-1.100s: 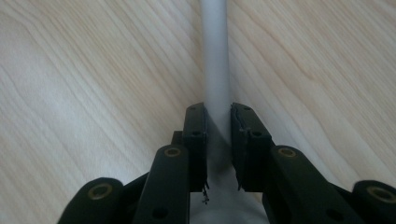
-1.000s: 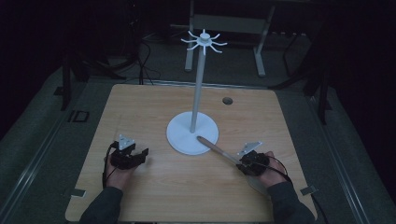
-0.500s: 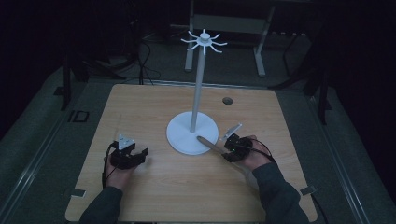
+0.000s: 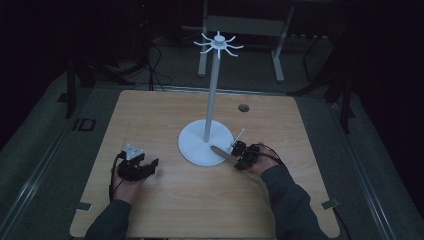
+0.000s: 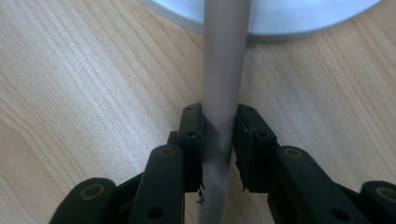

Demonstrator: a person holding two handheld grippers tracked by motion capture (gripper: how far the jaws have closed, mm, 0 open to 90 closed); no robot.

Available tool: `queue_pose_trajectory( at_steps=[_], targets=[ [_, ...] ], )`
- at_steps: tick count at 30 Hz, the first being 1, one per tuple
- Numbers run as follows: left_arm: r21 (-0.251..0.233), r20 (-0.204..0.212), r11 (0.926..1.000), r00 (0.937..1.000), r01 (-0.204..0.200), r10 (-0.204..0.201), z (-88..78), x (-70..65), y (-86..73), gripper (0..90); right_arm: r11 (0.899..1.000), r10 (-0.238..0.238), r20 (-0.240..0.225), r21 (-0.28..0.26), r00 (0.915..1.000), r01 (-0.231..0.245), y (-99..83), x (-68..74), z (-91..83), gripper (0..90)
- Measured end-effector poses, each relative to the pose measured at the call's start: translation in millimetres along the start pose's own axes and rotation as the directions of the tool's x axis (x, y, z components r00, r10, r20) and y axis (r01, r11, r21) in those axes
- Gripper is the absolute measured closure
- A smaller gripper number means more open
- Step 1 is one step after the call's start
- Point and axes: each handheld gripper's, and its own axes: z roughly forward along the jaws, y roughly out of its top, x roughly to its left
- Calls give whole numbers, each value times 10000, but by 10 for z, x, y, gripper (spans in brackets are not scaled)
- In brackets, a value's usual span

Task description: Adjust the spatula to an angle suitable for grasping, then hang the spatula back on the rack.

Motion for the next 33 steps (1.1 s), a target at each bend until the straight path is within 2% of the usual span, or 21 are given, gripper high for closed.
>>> queue_pose_trajectory(
  at_steps=[10,21,28,29,33],
  targets=[
    [7,18,10000,10000,-49,49,7,-9,4,393,9999,59,-56,90,10000,-58,13,-2,26,759],
    [3,44,10000,10000,-86,86,18,-18,9,394,9997,188,20,-124,9998,-188,-9,-2,3,759],
    [26,47,10000,9999,-93,93,21,-18,8,393,9972,276,76,-697,9996,-270,-79,-6,-115,760],
    [35,50,9999,9999,-106,106,20,-20,8,394,9948,306,138,-972,9994,-291,-112,0,-174,760],
    [23,54,9999,9999,-127,127,21,-26,10,393,9890,405,264,-1431,9988,-363,-173,-7,-276,760]
  ],
)
